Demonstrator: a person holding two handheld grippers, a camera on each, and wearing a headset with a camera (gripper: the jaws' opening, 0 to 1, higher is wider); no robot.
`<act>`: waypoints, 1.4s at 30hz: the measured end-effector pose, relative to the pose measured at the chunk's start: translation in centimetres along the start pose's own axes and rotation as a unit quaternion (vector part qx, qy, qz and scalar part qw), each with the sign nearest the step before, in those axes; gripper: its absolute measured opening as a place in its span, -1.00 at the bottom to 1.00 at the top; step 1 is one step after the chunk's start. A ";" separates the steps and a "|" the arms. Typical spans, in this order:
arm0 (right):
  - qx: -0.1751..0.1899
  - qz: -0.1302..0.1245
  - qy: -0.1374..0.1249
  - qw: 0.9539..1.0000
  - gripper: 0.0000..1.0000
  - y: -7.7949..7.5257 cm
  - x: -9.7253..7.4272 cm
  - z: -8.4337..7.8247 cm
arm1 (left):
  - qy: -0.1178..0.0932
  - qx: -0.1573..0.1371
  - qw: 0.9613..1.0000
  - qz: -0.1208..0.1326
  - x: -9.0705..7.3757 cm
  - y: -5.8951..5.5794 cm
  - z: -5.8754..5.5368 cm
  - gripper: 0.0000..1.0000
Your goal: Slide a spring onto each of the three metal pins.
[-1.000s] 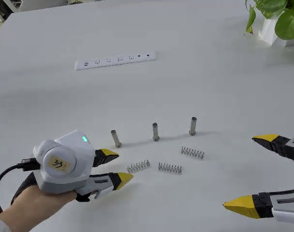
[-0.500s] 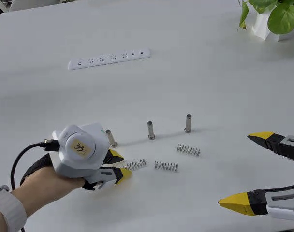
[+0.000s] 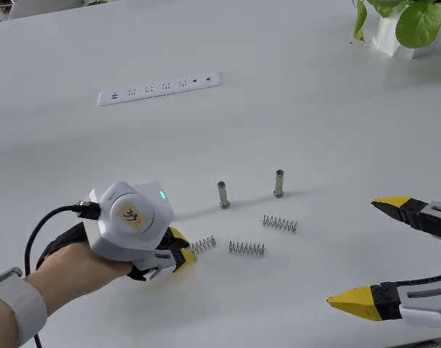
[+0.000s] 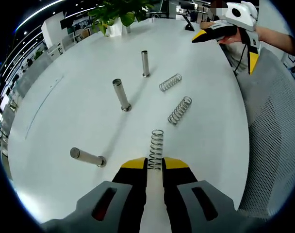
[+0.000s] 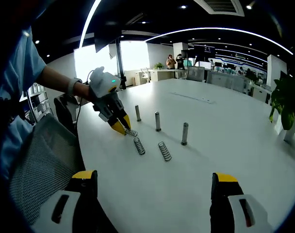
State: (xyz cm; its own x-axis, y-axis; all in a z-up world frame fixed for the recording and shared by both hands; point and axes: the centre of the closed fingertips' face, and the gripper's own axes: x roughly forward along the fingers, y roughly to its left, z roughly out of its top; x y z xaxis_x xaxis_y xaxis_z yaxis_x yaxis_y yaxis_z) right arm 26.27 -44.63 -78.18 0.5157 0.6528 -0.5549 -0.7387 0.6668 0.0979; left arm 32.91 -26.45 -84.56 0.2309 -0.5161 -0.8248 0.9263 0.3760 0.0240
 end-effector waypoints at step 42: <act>-0.033 0.030 -0.003 0.999 0.93 1.9 0.9 2.0 | -0.125 -0.071 0.989 0.040 -5.2 -2.0 3.9 -0.86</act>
State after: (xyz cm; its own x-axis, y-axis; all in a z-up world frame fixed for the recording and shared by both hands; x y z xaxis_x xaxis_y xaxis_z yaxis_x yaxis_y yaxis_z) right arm 26.22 -42.09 -76.85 0.4724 0.6923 -0.5455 -0.7952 0.6017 0.0749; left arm 31.07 -27.54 -78.15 0.3845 -0.6480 -0.6574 0.8553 0.5181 -0.0104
